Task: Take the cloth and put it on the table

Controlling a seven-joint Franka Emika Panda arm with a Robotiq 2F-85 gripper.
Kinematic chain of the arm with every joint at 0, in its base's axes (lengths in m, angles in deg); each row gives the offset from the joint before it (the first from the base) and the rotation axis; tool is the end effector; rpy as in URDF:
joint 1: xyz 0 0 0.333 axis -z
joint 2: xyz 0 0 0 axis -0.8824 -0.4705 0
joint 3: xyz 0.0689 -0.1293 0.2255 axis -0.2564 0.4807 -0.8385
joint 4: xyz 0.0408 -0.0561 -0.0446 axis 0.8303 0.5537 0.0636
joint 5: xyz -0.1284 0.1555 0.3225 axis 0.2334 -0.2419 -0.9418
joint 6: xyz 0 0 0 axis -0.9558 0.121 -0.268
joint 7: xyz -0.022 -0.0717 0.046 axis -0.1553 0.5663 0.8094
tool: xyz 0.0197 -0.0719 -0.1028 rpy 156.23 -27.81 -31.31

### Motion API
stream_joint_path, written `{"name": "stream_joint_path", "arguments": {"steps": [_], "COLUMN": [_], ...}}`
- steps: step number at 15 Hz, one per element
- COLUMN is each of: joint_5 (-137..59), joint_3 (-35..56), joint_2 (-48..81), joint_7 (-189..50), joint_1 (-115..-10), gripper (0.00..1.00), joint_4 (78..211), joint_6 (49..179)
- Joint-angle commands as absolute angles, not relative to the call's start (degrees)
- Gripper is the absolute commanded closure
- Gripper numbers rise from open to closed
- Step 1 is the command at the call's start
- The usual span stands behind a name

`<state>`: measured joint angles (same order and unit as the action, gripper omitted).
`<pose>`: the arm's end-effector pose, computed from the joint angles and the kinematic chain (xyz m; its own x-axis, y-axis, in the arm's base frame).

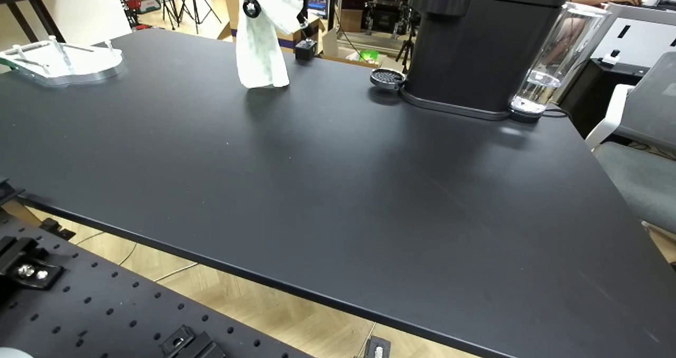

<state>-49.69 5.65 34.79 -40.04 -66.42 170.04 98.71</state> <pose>0.5357 0.0610 0.3938 0.8930 0.4393 0.0982 0.4475 -0.8900 -0.0874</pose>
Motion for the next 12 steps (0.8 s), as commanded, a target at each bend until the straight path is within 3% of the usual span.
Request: {"name": "stream_joint_path", "arguments": {"steps": [1, 12], "joint_5": [-49.1, -46.0], "joint_3": [5.0, 4.3], "joint_2": [34.5, 23.7], "joint_7": [-40.8, -41.5], "joint_1": [-66.0, -65.1], "gripper": [0.0, 0.0], "joint_4": [170.4, 165.9], "joint_6": [100.4, 109.1]}}
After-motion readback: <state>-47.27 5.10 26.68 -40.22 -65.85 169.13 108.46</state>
